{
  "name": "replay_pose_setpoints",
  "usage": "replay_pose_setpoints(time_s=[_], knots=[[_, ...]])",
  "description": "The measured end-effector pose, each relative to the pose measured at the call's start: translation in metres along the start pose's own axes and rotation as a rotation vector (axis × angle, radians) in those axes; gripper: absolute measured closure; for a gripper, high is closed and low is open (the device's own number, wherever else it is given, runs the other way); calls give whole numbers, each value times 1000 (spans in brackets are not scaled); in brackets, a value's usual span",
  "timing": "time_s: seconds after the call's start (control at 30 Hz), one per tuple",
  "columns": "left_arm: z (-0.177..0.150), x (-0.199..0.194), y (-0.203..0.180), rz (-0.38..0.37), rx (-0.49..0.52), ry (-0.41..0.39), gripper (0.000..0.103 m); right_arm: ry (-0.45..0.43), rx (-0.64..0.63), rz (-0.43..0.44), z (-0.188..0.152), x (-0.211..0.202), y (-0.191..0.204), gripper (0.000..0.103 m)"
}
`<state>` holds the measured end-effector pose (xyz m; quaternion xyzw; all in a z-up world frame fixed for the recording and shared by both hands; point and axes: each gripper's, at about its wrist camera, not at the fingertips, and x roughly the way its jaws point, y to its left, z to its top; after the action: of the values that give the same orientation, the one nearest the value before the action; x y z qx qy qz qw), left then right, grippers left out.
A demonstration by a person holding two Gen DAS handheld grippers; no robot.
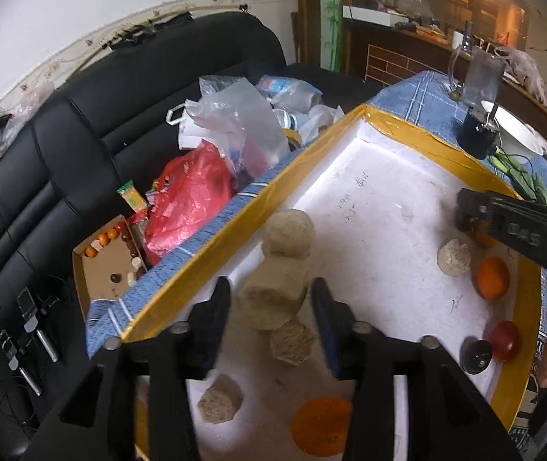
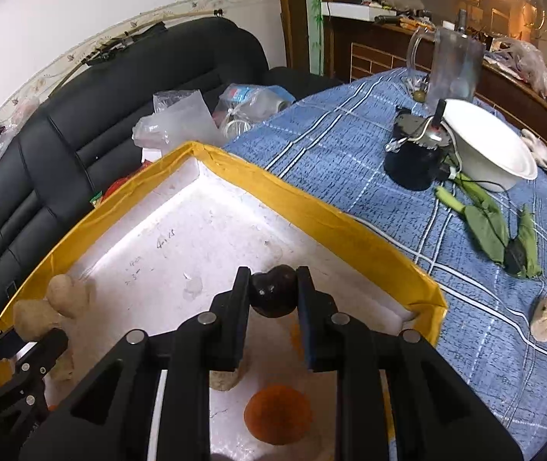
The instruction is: Organize fruits
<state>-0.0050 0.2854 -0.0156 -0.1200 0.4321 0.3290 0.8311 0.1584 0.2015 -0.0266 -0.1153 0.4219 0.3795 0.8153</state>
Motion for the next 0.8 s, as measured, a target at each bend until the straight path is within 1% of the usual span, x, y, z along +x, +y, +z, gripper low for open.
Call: replay_pose_setpoints(time_s=[0.07,0.1,0.13,0.17,0.2,0.23,0.27,0.3,0.37,0.4,0.43,0.5,0.53,0.57,0.6,0.67,0.8], knots=[[-2,-10,2,-15,-11,-22,39,13,-7,-8,-1,2,1,70],[-3,-15,2,-21,-5,-34,36,10,-4,-14,-1,1,0,69],[-3,-19,1,-21,4,-46,31,1,3,-9,-3,-4,-2,66],[-6,-25,0,-24,9,-64,26,-15,11,-5,-4,-13,-5,56],[-9,-31,0,-27,10,-75,24,-32,15,-10,-6,-22,-7,48],[-11,-34,0,-31,10,-80,23,-46,18,-11,-8,-30,-10,35],[-13,-39,0,-41,10,-81,21,-66,19,-5,-12,-42,-12,28],[-17,-42,0,-51,12,-78,20,-81,12,-3,-17,-54,-14,25],[-24,-49,-1,-63,12,-77,20,-101,-1,-2,-29,-74,-17,11],[-28,-53,0,-63,10,-92,19,-106,-8,10,-36,-82,-17,7],[-33,-60,1,-60,6,-113,17,-111,-17,19,-41,-88,-17,0],[-39,-67,-1,-56,10,-122,8,-132,-54,30,-59,-106,-13,0],[-43,-70,-3,-47,16,-128,0,-144,-75,37,-69,-115,-11,0],[-46,-74,-5,-33,24,-142,1,-156,-102,47,-82,-126,-9,0],[-49,-77,-6,-28,31,-149,1,-159,-111,49,-89,-130,-8,0],[-53,-81,-8,-31,43,-153,0,-177,-134,66,-110,-148,-6,0],[-55,-89,-9,-45,53,-162,0,-193,-167,56,-138,-172,-2,0]])
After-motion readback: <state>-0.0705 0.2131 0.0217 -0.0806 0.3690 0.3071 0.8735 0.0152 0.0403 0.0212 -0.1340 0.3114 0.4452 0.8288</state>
